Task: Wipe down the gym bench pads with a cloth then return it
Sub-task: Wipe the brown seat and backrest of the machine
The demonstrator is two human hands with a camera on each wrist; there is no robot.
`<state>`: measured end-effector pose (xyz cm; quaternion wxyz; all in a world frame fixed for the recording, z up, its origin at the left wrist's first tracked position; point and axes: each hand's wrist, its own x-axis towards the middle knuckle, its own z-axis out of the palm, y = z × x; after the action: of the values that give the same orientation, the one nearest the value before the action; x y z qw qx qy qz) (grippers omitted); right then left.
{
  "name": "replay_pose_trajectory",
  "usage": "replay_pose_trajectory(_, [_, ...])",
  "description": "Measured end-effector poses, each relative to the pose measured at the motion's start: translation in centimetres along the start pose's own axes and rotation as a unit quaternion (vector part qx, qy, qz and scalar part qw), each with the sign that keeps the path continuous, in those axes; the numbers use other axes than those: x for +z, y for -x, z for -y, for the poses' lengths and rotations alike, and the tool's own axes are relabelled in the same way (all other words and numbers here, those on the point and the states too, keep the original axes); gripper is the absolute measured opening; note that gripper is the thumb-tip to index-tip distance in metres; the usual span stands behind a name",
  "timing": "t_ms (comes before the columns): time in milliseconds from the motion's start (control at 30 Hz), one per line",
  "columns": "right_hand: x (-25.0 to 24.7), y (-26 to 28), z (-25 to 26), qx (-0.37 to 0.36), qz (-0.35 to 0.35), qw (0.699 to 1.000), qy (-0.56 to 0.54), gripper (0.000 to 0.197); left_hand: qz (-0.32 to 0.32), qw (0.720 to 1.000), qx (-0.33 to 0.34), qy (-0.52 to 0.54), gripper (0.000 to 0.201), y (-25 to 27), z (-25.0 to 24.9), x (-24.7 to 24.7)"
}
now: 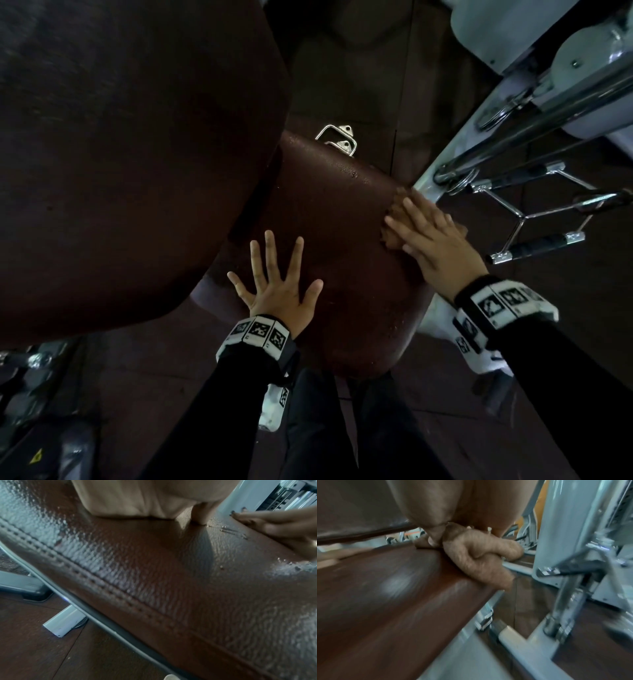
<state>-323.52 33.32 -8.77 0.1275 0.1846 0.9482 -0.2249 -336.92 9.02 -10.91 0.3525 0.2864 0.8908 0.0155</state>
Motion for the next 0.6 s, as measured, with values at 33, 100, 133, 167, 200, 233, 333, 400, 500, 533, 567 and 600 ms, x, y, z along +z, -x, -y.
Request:
replay_pose_trajectory(33, [-0.3, -1.3, 0.3, 0.001, -0.011, 1.000, 0.002, 0.053, 0.000, 1.000, 0.000, 0.001, 0.072, 0.0, 0.0, 0.0])
replay_pose_trajectory(100, [-0.6, -3.7, 1.6, 0.006, -0.021, 1.000, 0.009, 0.050, -0.001, 1.000, -0.002, 0.003, 0.072, 0.0, 0.1, 0.1])
replay_pose_trajectory(133, [-0.6, -4.6, 2.5, 0.008, -0.019, 1.000, 0.013, 0.050, -0.002, 1.000, -0.002, 0.001, 0.072, 0.0, 0.1, 0.1])
replay_pose_trajectory(167, [-0.4, -5.2, 3.5, 0.005, -0.015, 1.000, 0.018, 0.050, -0.002, 1.000, -0.003, 0.000, 0.072, 0.0, 0.1, 0.1])
replay_pose_trajectory(200, [-0.1, -5.5, 4.5, -0.004, -0.013, 1.000, 0.023, 0.050, -0.003, 1.000, -0.004, 0.001, 0.073, 0.0, 0.1, 0.1])
replay_pose_trajectory(233, [0.3, -5.4, 5.5, -0.016, -0.011, 0.999, 0.026, 0.051, -0.005, 1.000, -0.003, 0.002, 0.073, 0.0, 0.0, 0.1])
replay_pose_trajectory(333, [1.8, -3.2, 7.3, -0.058, -0.009, 0.998, 0.009, 0.058, -0.016, 1.000, -0.002, -0.001, 0.073, 0.0, 0.0, 0.0])
replay_pose_trajectory(400, [2.9, -0.6, 7.5, -0.064, -0.007, 0.998, -0.022, 0.065, -0.017, 1.000, -0.002, -0.006, 0.073, -0.1, 0.0, 0.1])
replay_pose_trajectory(500, [4.0, 3.6, 6.7, -0.024, -0.008, 0.998, -0.055, 0.063, -0.022, 1.000, 0.000, -0.010, 0.073, -0.2, 0.0, 0.1])
replay_pose_trajectory(533, [4.2, 4.8, 6.2, -0.013, 0.000, 0.998, -0.055, 0.059, -0.022, 1.000, 0.002, -0.008, 0.073, -0.2, 0.1, 0.1])
replay_pose_trajectory(567, [4.3, 5.9, 5.7, -0.006, 0.011, 0.999, -0.052, 0.057, -0.020, 1.000, 0.005, -0.006, 0.073, -0.2, 0.1, 0.1])
replay_pose_trajectory(600, [4.3, 6.7, 5.2, -0.004, 0.019, 0.999, -0.050, 0.056, -0.016, 1.000, 0.008, -0.004, 0.073, -0.3, 0.2, 0.1])
